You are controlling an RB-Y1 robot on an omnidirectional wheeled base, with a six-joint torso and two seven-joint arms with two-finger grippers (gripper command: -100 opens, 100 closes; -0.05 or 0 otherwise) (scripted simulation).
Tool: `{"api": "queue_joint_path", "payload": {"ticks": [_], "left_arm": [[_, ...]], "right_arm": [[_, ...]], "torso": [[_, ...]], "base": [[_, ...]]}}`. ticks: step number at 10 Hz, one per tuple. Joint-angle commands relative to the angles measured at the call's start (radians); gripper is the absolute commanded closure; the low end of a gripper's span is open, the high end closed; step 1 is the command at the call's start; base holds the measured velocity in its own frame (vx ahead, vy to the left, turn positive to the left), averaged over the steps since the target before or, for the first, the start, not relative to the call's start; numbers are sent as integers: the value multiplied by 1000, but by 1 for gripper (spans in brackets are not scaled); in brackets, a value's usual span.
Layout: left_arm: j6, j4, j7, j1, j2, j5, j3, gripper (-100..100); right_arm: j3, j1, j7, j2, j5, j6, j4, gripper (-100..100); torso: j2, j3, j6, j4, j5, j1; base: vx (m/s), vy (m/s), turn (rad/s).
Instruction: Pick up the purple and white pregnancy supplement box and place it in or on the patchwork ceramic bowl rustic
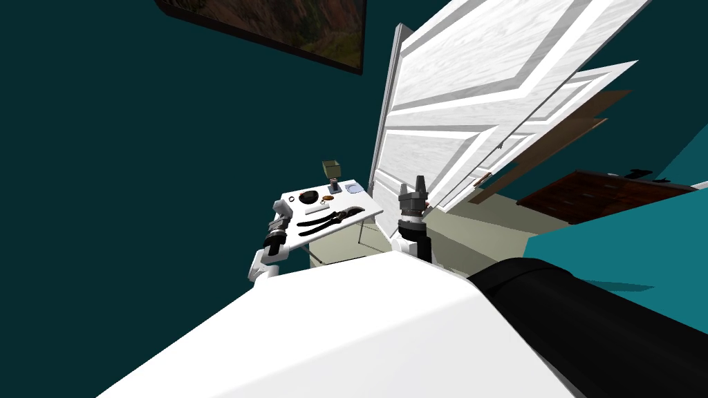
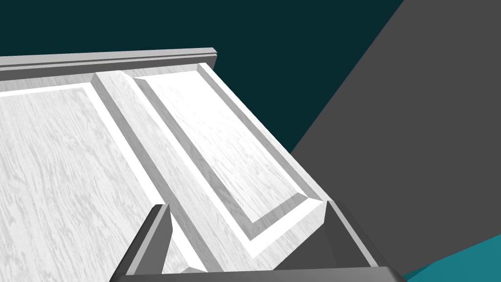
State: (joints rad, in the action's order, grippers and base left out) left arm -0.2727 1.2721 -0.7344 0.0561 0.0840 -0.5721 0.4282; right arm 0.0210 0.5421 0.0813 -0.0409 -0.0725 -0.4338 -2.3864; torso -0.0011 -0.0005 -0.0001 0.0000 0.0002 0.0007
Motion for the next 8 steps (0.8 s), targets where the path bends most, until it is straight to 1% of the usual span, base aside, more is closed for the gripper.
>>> {"api": "queue_joint_path", "payload": {"ticks": [1, 2, 3, 5, 6, 8], "left_arm": [[0, 0, 0, 0, 0, 0, 0, 0], [-12, -26, -15, 30, 22, -8, 22, -100], [-17, -49, -19, 43, 26, -6, 34, -100], [-21, -74, -24, 57, 29, -4, 46, -100], [-25, -92, -29, 67, 30, -3, 56, -100], [-37, -141, -47, 96, 27, -1, 86, -100]], "right_arm": [[0, 0, 0, 0, 0, 0, 0, 0], [0, 0, 0, 0, 0, 0, 0, 0], [0, 0, 0, 0, 0, 0, 0, 0], [0, 0, 0, 0, 0, 0, 0, 0], [0, 0, 0, 0, 0, 0, 0, 0], [0, 0, 0, 0, 0, 0, 0, 0]], "torso": [[0, 0, 0, 0, 0, 0], [0, 0, 0, 0, 0, 0], [3, 2, 0, 1, 0, -2], [6, 4, 0, 1, 0, -2], [5, 3, 0, 1, 0, -1], [2, 1, 0, 1, 0, 0]], "base": [[0, 0, 0], [-67, -44, 39], [-112, -55, 24], [-81, -17, -18], [-43, 3, -42], [-32, -4, -87]]}}
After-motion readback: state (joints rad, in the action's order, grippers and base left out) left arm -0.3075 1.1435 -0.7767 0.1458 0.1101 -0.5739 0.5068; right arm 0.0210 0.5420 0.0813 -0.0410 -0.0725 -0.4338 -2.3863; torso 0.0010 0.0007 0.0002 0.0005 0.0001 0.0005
